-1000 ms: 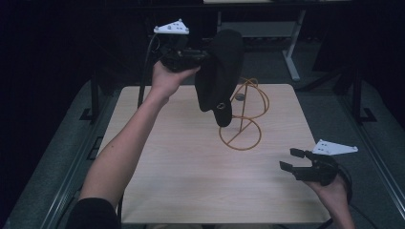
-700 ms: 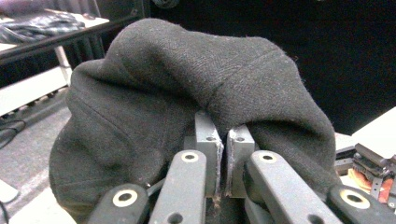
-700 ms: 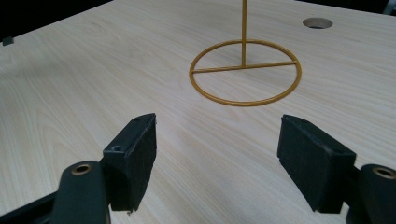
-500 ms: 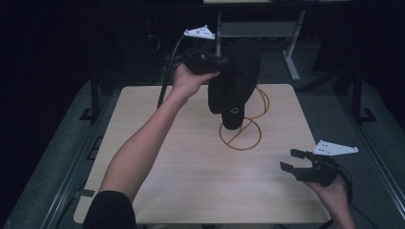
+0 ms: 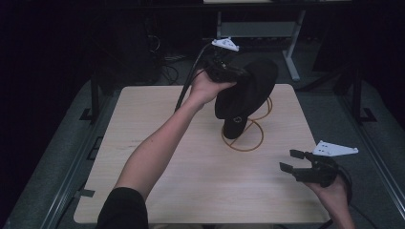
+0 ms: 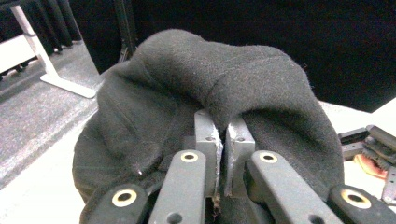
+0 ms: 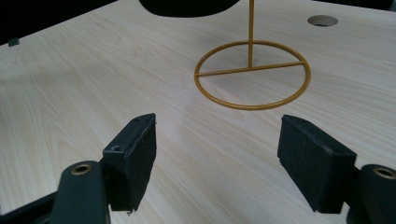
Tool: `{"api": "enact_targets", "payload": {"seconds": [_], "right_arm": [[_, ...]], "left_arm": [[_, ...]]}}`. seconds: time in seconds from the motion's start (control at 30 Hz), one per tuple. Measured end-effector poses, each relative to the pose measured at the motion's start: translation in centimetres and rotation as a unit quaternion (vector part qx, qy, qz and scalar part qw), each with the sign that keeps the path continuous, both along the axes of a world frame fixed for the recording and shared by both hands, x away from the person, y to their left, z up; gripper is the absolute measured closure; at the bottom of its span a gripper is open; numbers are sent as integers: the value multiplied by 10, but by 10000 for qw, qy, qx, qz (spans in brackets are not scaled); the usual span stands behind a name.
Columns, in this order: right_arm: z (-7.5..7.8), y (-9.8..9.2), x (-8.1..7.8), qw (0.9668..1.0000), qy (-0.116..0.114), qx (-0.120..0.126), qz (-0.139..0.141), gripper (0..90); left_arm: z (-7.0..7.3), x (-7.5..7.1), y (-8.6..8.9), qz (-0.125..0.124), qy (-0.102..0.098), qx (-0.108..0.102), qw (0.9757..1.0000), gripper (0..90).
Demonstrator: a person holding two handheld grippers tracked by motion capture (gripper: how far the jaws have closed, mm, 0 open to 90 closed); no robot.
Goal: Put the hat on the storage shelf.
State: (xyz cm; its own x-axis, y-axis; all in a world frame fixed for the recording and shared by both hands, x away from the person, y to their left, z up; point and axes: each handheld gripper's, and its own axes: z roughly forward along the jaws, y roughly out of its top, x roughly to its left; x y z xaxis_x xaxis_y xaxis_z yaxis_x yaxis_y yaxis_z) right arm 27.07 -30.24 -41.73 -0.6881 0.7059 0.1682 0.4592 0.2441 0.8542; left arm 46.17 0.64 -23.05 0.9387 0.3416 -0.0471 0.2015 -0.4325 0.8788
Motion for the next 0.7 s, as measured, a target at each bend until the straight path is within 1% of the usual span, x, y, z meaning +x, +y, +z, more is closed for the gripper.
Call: {"api": "enact_targets", "payload": {"seconds": [0.03,0.07,0.1,0.13,0.17,0.23,0.27,0.3,0.47,0.7], "right_arm": [[0,0,0,10000,-4,-1,0,277],[0,0,0,10000,1,3,1,277],[0,0,0,10000,5,8,2,277],[-1,0,0,10000,0,-8,12,277],[-1,0,1,10000,-2,-25,29,277],[-2,1,1,10000,18,-31,32,277],[-2,1,1,10000,25,-43,51,277],[-2,2,1,10000,30,-39,55,277],[-2,2,1,10000,27,-39,50,277],[-4,3,2,10000,49,-52,43,274]], "left_arm": [[-2,-1,-3,-12,3,23,10000,850],[-2,-2,-7,-38,31,4,10000,834],[-2,-2,-7,-38,31,4,10000,788],[-2,-3,-9,-97,55,14,9999,767],[-3,-4,-12,-215,60,93,9997,756],[-3,-5,-14,-227,61,84,9997,751],[-4,-6,-15,-238,50,100,9997,732],[-4,-8,-16,-268,-7,178,9995,729],[-2,-9,-14,-263,-12,197,9995,703],[2,-12,-5,-207,-57,199,9996,678]]}}
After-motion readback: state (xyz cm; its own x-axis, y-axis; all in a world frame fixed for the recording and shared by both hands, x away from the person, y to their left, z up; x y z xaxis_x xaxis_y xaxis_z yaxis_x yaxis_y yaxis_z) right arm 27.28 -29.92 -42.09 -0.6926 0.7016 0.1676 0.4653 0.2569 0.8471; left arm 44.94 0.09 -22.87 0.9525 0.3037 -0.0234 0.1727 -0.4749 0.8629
